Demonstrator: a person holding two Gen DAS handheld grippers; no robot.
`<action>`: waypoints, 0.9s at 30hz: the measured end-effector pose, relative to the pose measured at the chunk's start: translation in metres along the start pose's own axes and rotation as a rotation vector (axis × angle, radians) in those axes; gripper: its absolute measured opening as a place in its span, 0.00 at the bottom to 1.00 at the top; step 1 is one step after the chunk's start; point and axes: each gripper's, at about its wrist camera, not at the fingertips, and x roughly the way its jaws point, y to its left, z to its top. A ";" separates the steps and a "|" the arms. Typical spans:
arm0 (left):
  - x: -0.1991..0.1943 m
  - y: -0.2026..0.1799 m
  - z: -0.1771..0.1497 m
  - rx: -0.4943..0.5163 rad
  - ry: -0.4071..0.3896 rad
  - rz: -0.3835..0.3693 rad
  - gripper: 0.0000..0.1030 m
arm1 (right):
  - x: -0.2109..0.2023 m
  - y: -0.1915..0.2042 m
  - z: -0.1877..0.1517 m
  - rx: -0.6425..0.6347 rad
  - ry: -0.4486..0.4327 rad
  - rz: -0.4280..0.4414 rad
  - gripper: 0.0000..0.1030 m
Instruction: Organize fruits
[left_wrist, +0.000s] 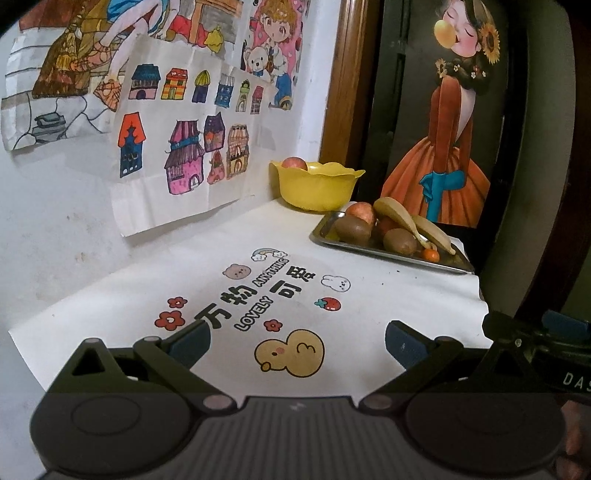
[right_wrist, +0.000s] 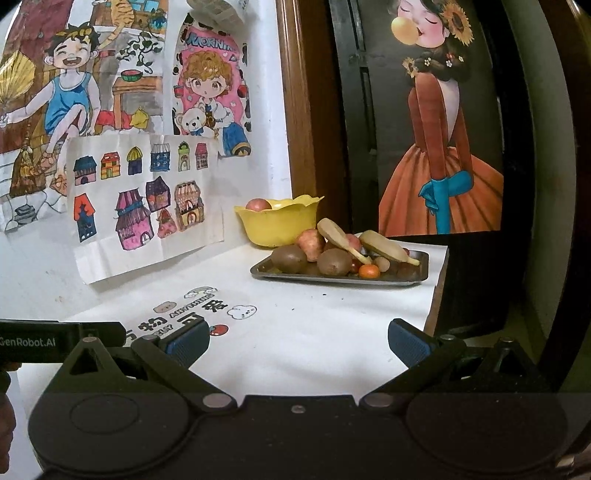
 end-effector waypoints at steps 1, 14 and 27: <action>0.001 0.000 0.000 0.000 0.001 0.000 1.00 | 0.001 0.000 0.000 0.001 0.002 -0.001 0.99; 0.004 0.002 0.000 -0.005 0.003 0.009 1.00 | 0.004 -0.002 0.001 -0.001 0.006 0.001 0.99; 0.002 0.001 0.000 -0.006 -0.001 0.015 1.00 | 0.007 0.000 0.000 -0.008 0.012 0.015 0.99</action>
